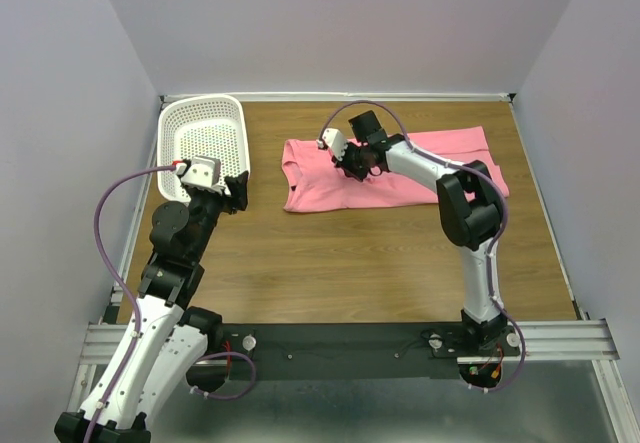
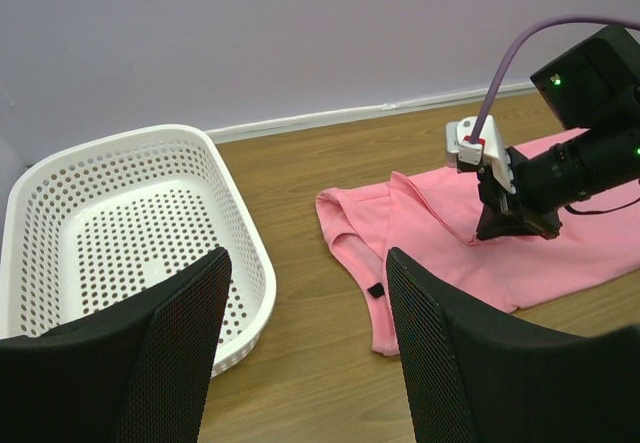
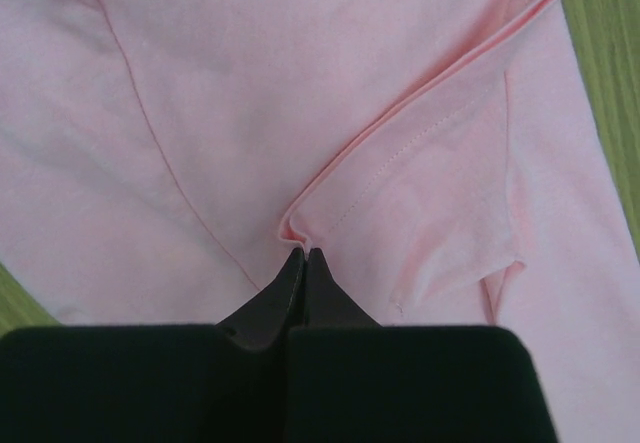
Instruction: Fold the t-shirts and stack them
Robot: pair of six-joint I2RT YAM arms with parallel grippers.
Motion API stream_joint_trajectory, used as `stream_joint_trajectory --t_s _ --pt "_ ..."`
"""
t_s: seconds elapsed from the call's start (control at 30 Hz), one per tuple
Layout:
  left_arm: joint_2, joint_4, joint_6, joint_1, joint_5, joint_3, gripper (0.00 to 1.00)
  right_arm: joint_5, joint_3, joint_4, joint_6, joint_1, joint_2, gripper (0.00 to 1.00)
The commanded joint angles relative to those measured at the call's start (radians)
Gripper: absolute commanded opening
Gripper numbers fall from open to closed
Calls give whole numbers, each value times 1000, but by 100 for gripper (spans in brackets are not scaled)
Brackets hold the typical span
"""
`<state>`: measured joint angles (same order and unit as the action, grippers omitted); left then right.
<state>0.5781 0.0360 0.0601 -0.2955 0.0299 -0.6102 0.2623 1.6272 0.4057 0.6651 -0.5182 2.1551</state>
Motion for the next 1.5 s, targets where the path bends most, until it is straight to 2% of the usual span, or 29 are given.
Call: stream_joint_trajectory --t_s 0.0,0.07,0.27,0.3,0.33,0.37,0.4,0.57,0.6,0.67,0.7,0.73,0.77,0.8,0.87,0.9,0.93,0.97,1.03,1.07,1.1,1.2,1.33,1.47 --pt "-4 8 -3 4 -22 -6 72 -44 33 -28 -44 9 2 1" --pt "-6 8 -3 6 -24 -5 72 -81 34 -68 -84 26 -11 1" --pt "-6 10 1 4 -25 -5 72 -343 -10 -278 -212 105 -52 2" --pt "-6 10 3 6 -25 -6 72 -365 -6 -286 -238 113 -49 17" --pt "-4 13 6 6 -25 -5 72 -397 -1 -288 -251 119 -47 63" --pt "-4 15 9 4 -25 -6 72 -397 -1 -286 -259 127 -47 86" --pt "-3 16 17 6 -56 -6 72 -352 -24 -288 -259 138 -66 100" --pt "8 41 202 6 -180 19 72 -272 -79 -286 -289 155 -147 100" --pt "15 45 337 4 -195 35 72 -238 -92 -285 -286 165 -164 100" --pt "31 90 475 4 -272 116 70 -56 -153 -272 -259 187 -248 100" --pt "41 114 629 4 -294 153 62 34 -182 -263 -205 196 -283 100" --pt "60 161 689 -1 -310 229 57 260 -205 -210 -161 205 -313 100" --pt "84 182 748 -7 -326 262 55 361 -231 -167 -109 210 -364 98" --pt "138 189 818 -40 -299 298 54 509 -277 -75 15 211 -386 93" --pt "202 189 877 -95 -175 308 54 610 -331 10 149 210 -438 82" --pt "269 188 949 -152 -129 300 54 618 -393 31 215 199 -454 58" --pt "307 185 989 -184 -84 293 54 602 -418 35 232 190 -469 49" --pt "342 183 1020 -209 -3 280 55 576 -443 35 246 179 -483 46" --pt "462 179 1072 -247 47 238 58 467 -509 32 286 139 -521 47" --pt "501 173 1116 -252 63 224 58 439 -526 30 289 129 -532 53" --pt "573 180 1127 -255 94 210 59 427 -538 28 289 123 -540 55" --pt "694 203 1188 -261 152 162 60 413 -584 10 274 122 -569 56" --pt "853 101 1276 -266 218 40 60 419 -615 -11 243 122 -606 57" --pt "980 79 1305 -266 260 -37 56 405 -616 -19 229 124 -621 57"
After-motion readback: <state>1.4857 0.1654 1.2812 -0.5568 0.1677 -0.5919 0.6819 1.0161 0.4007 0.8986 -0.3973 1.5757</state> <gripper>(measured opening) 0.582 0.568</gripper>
